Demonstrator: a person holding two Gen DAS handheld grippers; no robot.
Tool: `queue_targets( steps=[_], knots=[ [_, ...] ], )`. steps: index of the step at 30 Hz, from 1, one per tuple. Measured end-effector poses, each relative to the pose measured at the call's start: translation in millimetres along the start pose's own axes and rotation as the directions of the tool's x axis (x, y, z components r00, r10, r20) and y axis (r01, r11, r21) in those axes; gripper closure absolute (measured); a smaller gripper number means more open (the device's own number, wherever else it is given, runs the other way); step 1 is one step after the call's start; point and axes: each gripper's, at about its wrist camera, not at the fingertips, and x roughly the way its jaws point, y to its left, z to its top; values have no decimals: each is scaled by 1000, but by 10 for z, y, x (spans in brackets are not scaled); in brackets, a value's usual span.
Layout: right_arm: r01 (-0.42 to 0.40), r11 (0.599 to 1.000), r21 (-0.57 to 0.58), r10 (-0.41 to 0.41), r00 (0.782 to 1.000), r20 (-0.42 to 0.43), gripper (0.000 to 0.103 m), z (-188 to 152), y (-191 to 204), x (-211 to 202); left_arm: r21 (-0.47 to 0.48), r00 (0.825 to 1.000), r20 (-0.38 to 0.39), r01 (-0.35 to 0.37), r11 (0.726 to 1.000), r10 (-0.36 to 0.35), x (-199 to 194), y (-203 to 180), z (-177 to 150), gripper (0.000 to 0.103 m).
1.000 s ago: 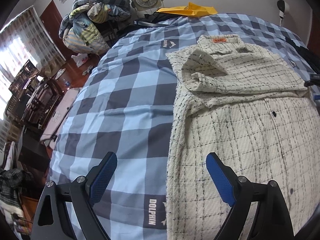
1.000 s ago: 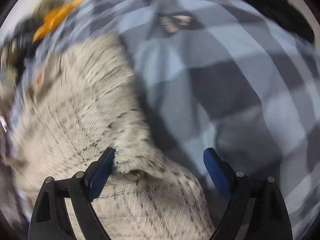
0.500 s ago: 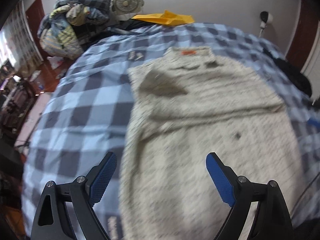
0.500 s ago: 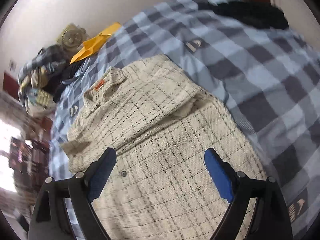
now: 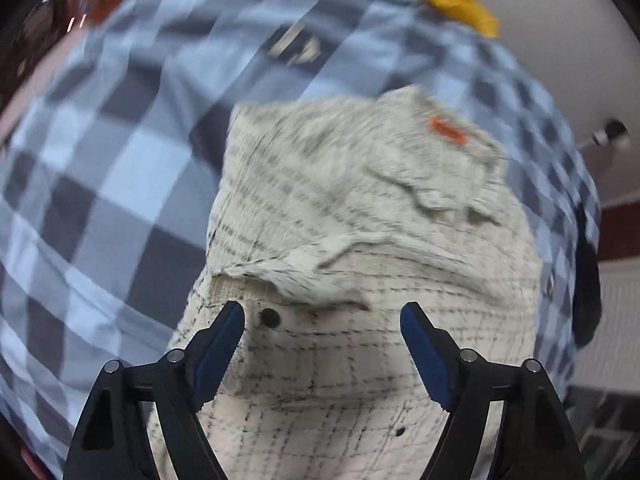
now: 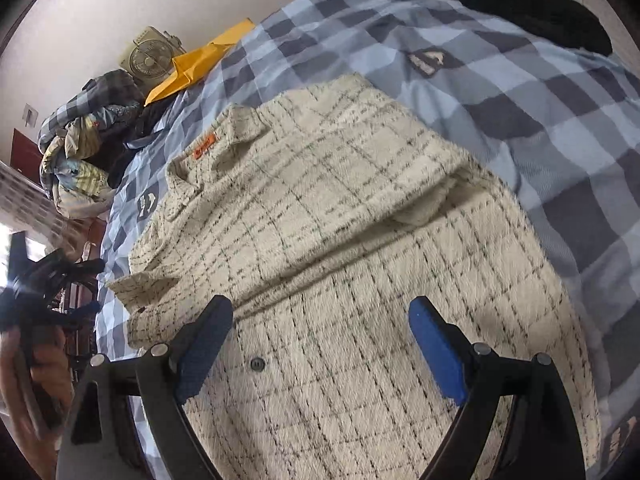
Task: Fold small clothes
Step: 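Grasp the shirt side edge near the buttons with the left gripper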
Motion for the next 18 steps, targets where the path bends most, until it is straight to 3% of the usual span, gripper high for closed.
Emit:
queue_targets(
  steps=[3,4,8,10,14,18],
  knots=[
    [2,1000,-25,-2,1000,5,15,-36,55,20,-103,998,-64,-9,995,3,225,180,71,29],
    [3,999,-32,-3,1000,7,15,-31,70,32,-119,997,-76,-7,993,-2,274,213,75,35],
    [19,999,-41,-18,1000,18,15,-35,86,28,-219,987,-106,92,971,-117,432,354,122,82],
    [22,999,-28,-22,999,25,15,-31,66,18,-251,983,-65,148,957,-169,381,376,100,88],
    [20,1000,6,-20,1000,23,15,-25,6,26,-82,991,14,135,988,-134,91,114,87,94],
    [14,1000,14,-14,1000,16,15,-36,3,42,53,959,150,234,971,-239,-335,-42,40,95]
  ],
)
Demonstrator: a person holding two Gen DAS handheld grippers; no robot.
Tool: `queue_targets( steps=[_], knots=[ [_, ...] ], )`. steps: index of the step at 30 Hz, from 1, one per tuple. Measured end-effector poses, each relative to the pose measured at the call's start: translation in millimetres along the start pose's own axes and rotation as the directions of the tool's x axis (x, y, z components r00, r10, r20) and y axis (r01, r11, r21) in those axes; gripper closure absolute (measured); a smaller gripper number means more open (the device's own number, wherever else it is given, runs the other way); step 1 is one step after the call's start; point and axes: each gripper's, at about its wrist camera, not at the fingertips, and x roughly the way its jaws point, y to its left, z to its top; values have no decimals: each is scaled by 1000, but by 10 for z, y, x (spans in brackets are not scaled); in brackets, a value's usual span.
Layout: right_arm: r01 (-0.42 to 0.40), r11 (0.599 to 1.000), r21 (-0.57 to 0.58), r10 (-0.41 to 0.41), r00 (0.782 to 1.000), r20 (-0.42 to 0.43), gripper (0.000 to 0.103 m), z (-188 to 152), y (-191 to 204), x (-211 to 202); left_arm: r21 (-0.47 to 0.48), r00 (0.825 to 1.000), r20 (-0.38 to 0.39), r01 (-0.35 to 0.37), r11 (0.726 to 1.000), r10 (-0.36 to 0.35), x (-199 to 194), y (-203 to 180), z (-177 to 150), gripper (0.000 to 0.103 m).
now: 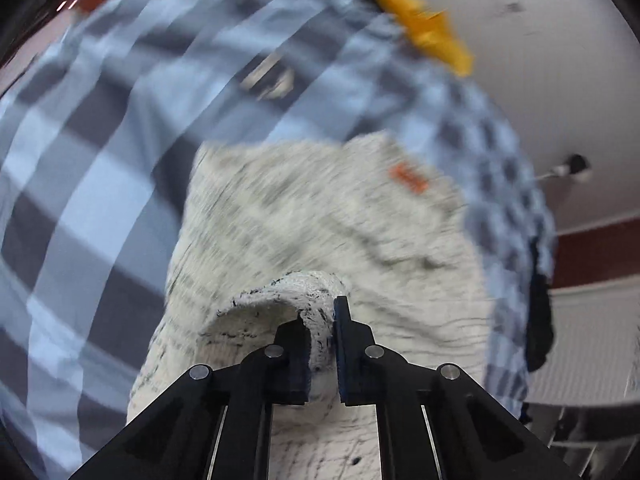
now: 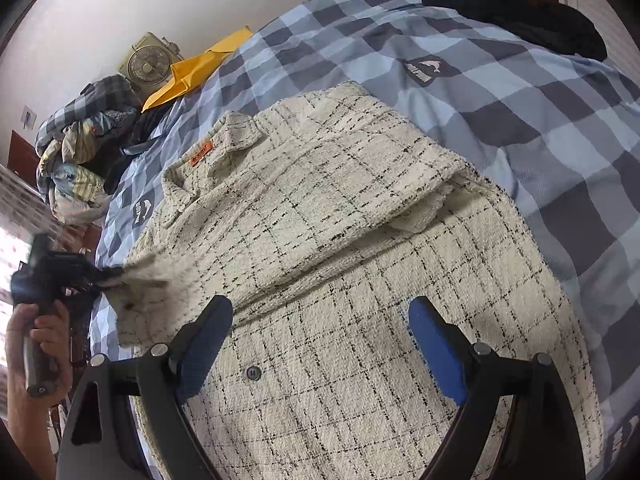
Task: Fold small clothes
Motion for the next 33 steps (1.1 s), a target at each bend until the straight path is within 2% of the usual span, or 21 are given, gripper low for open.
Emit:
queue_targets(
  steps=[3,6,7,10,13,16,18,19,21,22,23,24,26,28,30,31,33],
  knots=[
    [0,1000,-14,0,1000,0,15,-13,34,2,60,997,70,37,998,-41,-139,8,-25,95],
    [-5,1000,-24,5,1000,-7,15,-31,71,18,51,995,97,-21,998,16,-9,235,77,95],
    [-7,1000,-27,7,1000,-6,15,-34,74,18,36,995,99,-37,999,33,49,337,88,94],
    [-12,999,-39,11,1000,-3,15,-42,92,9,-9,996,92,-5,1000,5,288,598,115,94],
    [-15,999,-46,15,1000,-2,15,-50,116,5,11,999,52,14,1000,-14,392,669,96,94],
    [-13,999,-51,12,1000,-10,15,-57,135,29,65,997,57,53,996,-57,256,633,109,89],
    [-17,998,-55,16,1000,-20,15,-63,146,51,130,993,99,49,990,-62,39,557,104,84],
    [-19,998,-55,18,1000,-23,15,-67,154,56,157,990,128,35,987,-55,-58,532,100,80],
    [-25,998,-62,23,999,-29,15,-76,179,60,210,978,206,-4,978,-41,-314,491,75,51],
    [-25,997,-66,24,999,-28,15,-87,197,57,216,975,221,-24,976,-25,-385,503,61,10],
    [-26,997,-70,24,999,-28,15,-90,210,53,217,971,237,-53,975,0,-457,507,30,0],
    [-26,997,-73,24,999,-26,15,-94,224,49,226,961,275,-75,971,11,-550,509,-54,0],
    [-24,997,-74,22,999,-25,15,-106,247,39,291,961,275,-73,954,-11,-589,492,-202,0],
    [-26,997,-72,25,999,-25,15,-107,253,38,375,969,245,-97,922,2,-491,443,-386,0],
    [-25,997,-71,23,999,-25,15,-110,256,37,469,969,236,-179,865,72,-291,344,-597,0],
    [-24,997,-71,23,999,-25,15,-108,256,37,520,967,233,-210,828,98,-183,284,-693,2],
    [-23,997,-73,21,999,-26,15,-112,266,40,567,968,225,-222,793,109,-21,213,-813,2]
  ],
)
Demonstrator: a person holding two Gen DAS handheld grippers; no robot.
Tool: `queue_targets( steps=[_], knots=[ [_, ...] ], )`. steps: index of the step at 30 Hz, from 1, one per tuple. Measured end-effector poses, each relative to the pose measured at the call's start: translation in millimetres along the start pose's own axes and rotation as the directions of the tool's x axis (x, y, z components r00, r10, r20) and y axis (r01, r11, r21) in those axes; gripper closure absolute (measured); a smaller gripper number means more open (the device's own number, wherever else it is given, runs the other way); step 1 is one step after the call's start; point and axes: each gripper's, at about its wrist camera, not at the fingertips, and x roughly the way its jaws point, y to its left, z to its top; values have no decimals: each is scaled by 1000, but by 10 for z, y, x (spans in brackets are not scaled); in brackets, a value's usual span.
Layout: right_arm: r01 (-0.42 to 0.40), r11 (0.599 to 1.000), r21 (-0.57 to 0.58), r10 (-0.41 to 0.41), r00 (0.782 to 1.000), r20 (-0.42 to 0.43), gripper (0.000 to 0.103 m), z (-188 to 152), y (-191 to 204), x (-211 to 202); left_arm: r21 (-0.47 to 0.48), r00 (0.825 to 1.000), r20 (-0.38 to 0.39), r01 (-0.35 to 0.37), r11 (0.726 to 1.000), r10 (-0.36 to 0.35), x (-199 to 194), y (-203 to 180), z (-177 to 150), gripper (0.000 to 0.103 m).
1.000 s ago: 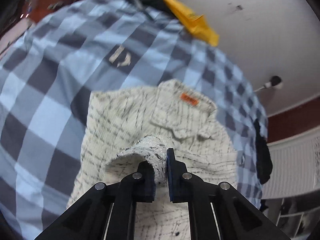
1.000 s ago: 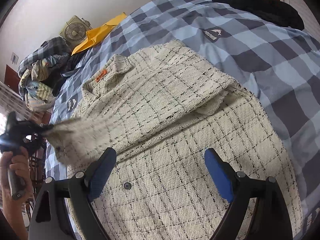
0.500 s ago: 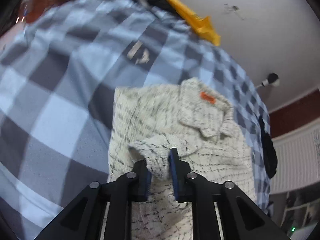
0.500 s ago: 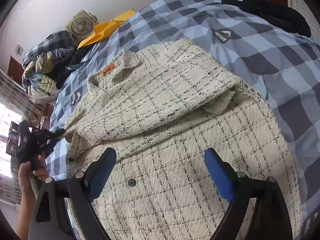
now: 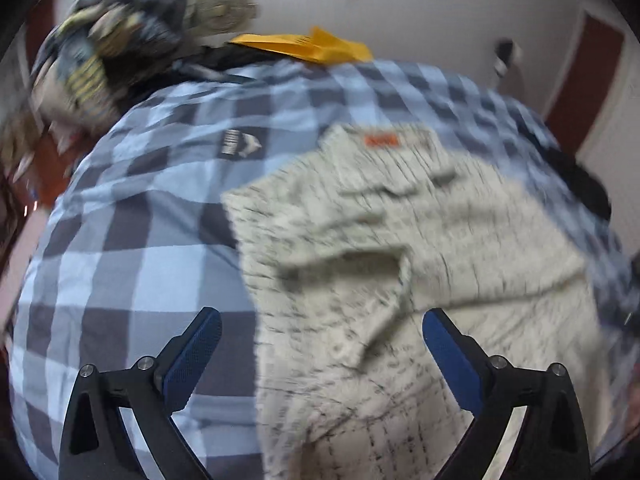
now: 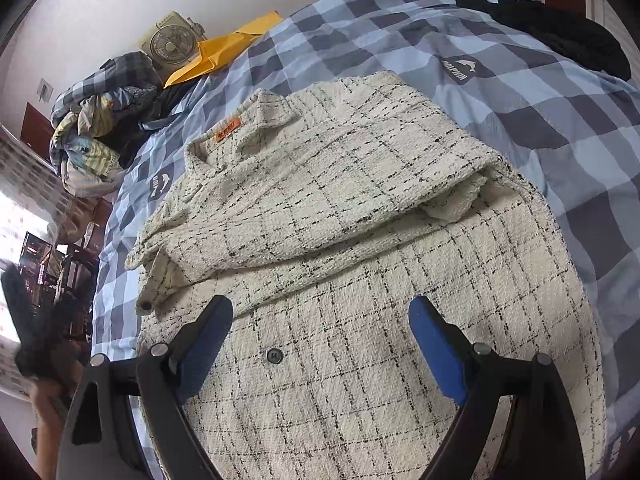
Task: Fold small clothes
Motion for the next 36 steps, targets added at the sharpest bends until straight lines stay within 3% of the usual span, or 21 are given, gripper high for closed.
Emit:
queue_targets(
  steps=[3,7,9,11,16,18,23,25,26,28,31,33,36],
  knots=[
    [6,1000,-1,-6,1000,0,15,-5,11,7,37,998,-57,26,999,-24,236,-168,-69,13],
    [12,1000,0,-12,1000,-2,15,-11,10,21,73,984,-171,67,995,-54,545,-287,-141,72],
    [11,1000,5,-11,1000,-4,15,-14,4,25,82,982,-184,47,996,-31,581,-282,-155,84],
    [13,1000,9,-12,1000,-6,15,-13,-6,33,61,983,-166,85,995,-74,481,-209,-86,89],
    [16,1000,5,-16,1000,-9,15,-15,-1,36,-31,979,-146,143,989,-145,131,42,161,91],
    [17,1000,1,-17,1000,-10,15,-24,9,33,-72,966,-184,174,982,-184,-2,99,240,93],
    [12,1000,0,-12,1000,0,15,-30,27,5,-130,948,-194,228,965,-250,-212,51,352,95],
    [6,1000,1,-6,1000,1,15,-24,31,-2,-168,941,-274,156,973,-198,-71,93,316,95],
    [4,1000,1,-4,1000,-3,15,-23,30,0,-162,931,-340,81,983,-132,67,118,239,95],
    [10,1000,1,-10,1000,-9,15,-20,34,15,-165,919,-386,15,986,-78,241,180,120,94],
    [19,1000,-7,-19,1000,-11,15,-6,29,29,-237,925,-368,8,971,-97,415,304,-3,94],
    [23,1000,-16,-24,1000,-7,16,14,19,23,-254,939,-330,12,967,-98,417,344,-13,90],
    [59,998,-34,-58,998,19,15,66,-30,-13,-241,942,-330,-19,970,-63,341,358,20,82]
  ],
)
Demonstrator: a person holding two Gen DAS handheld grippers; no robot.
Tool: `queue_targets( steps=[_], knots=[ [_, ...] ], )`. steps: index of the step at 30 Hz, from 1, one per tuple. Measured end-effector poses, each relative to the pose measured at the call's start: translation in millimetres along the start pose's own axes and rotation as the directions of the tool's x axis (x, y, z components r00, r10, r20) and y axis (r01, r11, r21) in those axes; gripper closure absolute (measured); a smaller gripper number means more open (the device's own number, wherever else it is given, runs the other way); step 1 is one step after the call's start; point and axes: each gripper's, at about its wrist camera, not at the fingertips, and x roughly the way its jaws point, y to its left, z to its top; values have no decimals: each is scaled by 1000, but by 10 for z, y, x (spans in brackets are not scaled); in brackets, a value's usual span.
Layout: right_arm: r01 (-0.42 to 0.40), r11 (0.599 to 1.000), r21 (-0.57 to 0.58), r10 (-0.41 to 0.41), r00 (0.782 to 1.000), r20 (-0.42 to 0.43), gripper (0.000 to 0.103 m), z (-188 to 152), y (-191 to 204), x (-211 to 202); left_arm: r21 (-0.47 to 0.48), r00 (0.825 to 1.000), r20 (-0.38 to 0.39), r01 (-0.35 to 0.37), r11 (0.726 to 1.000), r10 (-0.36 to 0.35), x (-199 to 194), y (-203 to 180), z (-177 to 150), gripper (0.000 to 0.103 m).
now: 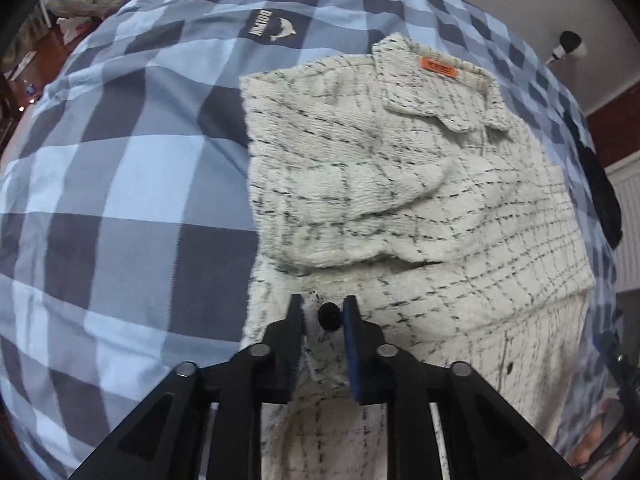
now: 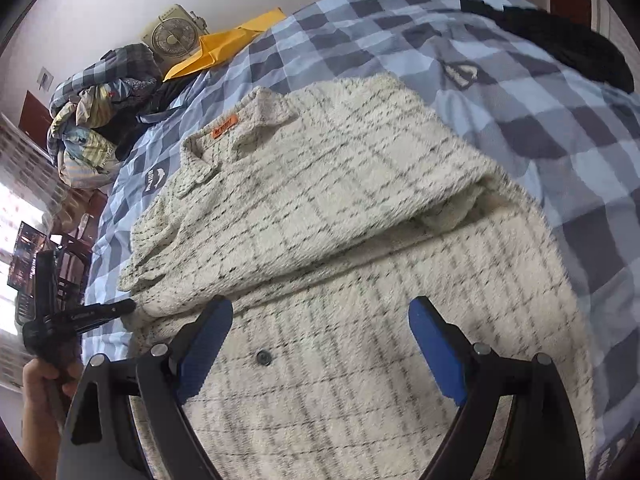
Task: Fold small clothes
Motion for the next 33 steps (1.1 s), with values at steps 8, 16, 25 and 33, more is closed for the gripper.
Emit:
queue_targets(
  steps=[8,16,25,33],
  knots=[
    [-12,998,62,13,1000,-23,15,19,-129,41,-12,968,232,-98,995,98,-686,-118,-122,18],
    [0,999,50,1,1000,-20,16,16,-93,24,44,971,240,-9,999,-2,-451,-1087,218,13],
    [-1,999,44,2,1000,-24,15,28,-111,57,77,972,155,-188,979,174,678,-1702,404,13],
    [8,998,60,-6,999,-38,15,36,-177,136,163,975,154,-185,969,160,387,-961,69,13]
  ],
)
